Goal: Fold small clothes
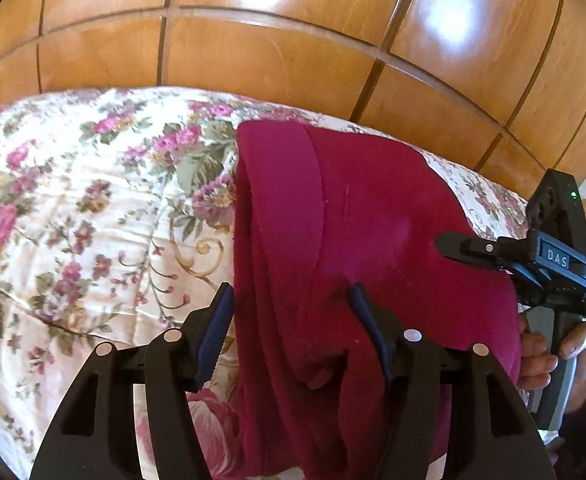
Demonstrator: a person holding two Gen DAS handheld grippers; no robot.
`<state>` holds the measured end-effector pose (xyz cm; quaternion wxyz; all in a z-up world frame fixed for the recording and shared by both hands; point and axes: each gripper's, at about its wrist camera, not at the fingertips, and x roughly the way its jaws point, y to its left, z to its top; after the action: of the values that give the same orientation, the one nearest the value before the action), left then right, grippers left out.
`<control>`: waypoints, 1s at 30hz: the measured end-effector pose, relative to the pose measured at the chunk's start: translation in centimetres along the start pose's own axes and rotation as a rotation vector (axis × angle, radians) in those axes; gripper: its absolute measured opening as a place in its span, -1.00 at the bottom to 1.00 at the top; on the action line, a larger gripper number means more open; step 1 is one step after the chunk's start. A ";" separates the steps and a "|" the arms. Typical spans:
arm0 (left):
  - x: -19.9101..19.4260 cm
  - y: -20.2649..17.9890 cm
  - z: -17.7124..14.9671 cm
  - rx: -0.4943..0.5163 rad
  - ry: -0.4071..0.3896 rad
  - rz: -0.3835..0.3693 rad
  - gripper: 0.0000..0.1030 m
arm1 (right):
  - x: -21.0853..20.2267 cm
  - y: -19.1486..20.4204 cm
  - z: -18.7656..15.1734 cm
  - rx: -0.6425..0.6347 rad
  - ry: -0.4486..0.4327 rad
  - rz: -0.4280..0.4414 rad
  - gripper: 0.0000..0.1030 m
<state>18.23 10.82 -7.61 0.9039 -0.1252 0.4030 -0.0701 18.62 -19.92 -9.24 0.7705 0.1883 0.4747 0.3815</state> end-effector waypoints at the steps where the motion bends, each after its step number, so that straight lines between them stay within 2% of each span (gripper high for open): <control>1: 0.3 0.5 0.0 -0.024 0.008 -0.027 0.16 | 0.1 0.1 0.1 -0.006 0.010 0.003 0.46; 5: 1.3 2.6 0.0 -0.151 0.054 -0.156 0.15 | -0.4 1.0 -0.4 -0.032 0.005 -0.017 0.00; 7: 1.1 2.8 -0.3 -0.154 0.043 -0.193 0.02 | -0.8 2.0 -0.7 -0.056 -0.011 -0.033 -0.09; 9: 0.9 2.7 -0.5 -0.150 0.037 -0.213 -0.16 | -1.2 2.9 -1.0 -0.067 -0.026 -0.043 -0.14; 12: -0.4 2.0 -0.8 -0.131 0.012 -0.237 -0.27 | -2.6 4.3 -1.8 -0.086 -0.061 -0.052 -0.18; 17: -1.8 -0.7 -0.6 -0.091 0.000 -0.286 -0.29 | -6.4 5.5 -3.5 -0.123 -0.133 -0.053 -0.20; 21: -1.5 -5.6 0.0 -0.017 0.010 -0.341 -0.30 | -10.7 4.4 -4.3 -0.125 -0.211 -0.093 -0.20; 24: -0.6 -10.7 1.1 0.056 0.016 -0.390 -0.30 | -15.7 1.9 -4.9 -0.091 -0.297 -0.143 -0.20; 30: 2.8 -23.2 3.1 0.244 0.060 -0.455 -0.30 | -24.1 -3.3 -6.2 0.008 -0.465 -0.254 -0.20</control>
<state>21.80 -11.50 -1.03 0.8608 -0.1004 0.3798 -0.3236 8.38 -40.97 -0.20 0.8999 0.2127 0.3061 0.2262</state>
